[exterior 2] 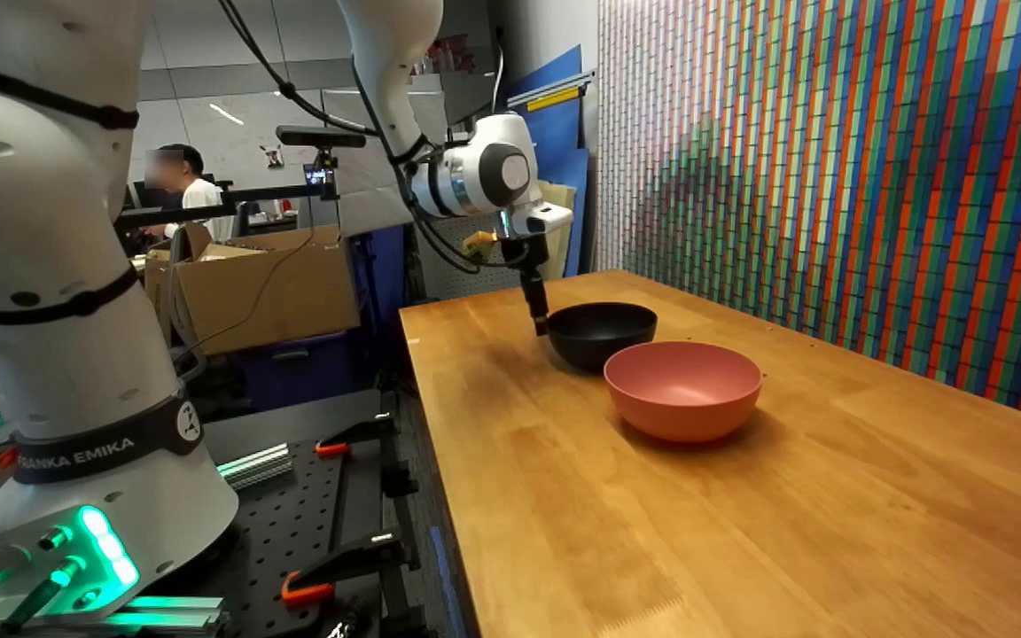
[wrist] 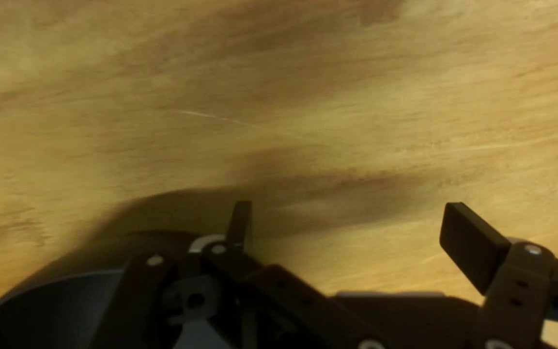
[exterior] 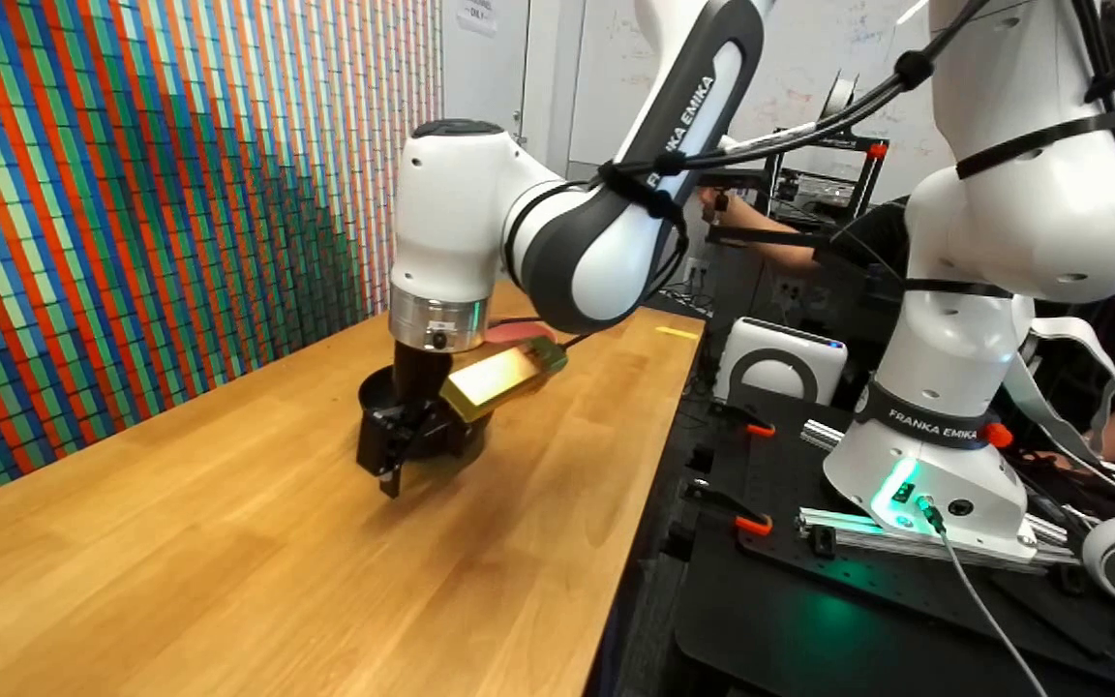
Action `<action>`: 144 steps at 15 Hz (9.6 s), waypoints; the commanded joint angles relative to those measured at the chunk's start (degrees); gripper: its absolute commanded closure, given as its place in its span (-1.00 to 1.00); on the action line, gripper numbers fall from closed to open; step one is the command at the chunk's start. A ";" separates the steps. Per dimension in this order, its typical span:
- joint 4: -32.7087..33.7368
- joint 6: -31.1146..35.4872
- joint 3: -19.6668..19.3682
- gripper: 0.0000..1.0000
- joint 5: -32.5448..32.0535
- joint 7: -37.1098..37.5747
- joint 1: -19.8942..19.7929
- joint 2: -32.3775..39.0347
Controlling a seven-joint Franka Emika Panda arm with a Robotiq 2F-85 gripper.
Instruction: Place the black bowl on top of the pink bowl
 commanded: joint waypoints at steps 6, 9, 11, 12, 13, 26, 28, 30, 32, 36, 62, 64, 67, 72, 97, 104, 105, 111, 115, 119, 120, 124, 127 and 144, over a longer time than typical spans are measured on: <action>15.36 -16.05 -3.25 -1.00 11.78 -9.38 4.52 3.08; 15.80 -21.43 -4.18 -1.00 13.09 -12.19 3.74 0.03; 15.64 -23.45 -5.63 -1.00 11.85 -12.37 3.54 -1.09; 15.11 -23.17 -6.64 -1.00 10.42 -11.93 3.79 -1.47; 14.56 -22.83 -7.42 -1.00 9.39 -11.60 3.95 -1.38; 6.29 -9.97 -9.54 0.17 7.81 -11.15 6.16 2.99; 6.31 -9.64 -9.81 0.48 7.83 -11.21 6.25 2.74; 6.50 -9.80 -9.84 0.79 8.15 -11.38 6.09 2.59; 6.56 -9.95 -9.86 0.93 8.28 -11.59 5.99 2.24; 6.54 -10.84 -9.30 0.90 8.80 -12.85 5.30 0.99; 26.45 -28.35 -14.37 0.90 3.72 -18.89 1.26 0.98; 26.60 -29.67 -15.06 0.90 2.47 -18.92 0.90 0.48; 24.77 -32.02 -16.72 0.89 -0.70 -18.85 -0.12 -0.75; 21.35 -33.93 -18.52 0.94 -5.85 -18.77 -2.47 -3.01; 1.65 -14.52 -15.92 0.93 -2.15 -12.56 -4.28 -6.94; 2.45 -13.82 -18.17 0.92 -7.12 -11.16 -3.69 -7.13; 2.41 -13.91 -18.41 0.91 -7.76 -10.97 -3.76 -7.14; 2.06 -14.81 -17.62 0.24 -4.85 -11.74 -4.55 -7.56; 2.69 -16.22 -16.28 -0.38 -0.82 -13.48 -4.89 -7.80; 5.00 -19.04 -14.06 -1.00 3.18 -15.85 -4.26 -8.41; 5.91 -20.27 -13.05 -1.00 4.54 -17.05 -4.24 -8.60; 10.65 -26.06 -9.70 -1.00 8.42 -21.73 -3.91 -9.00; 15.01 -31.72 -7.57 -0.99 12.19 -28.98 -4.71 -8.28; 29.56 -43.55 -9.57 -1.00 14.81 -43.46 -9.66 -5.93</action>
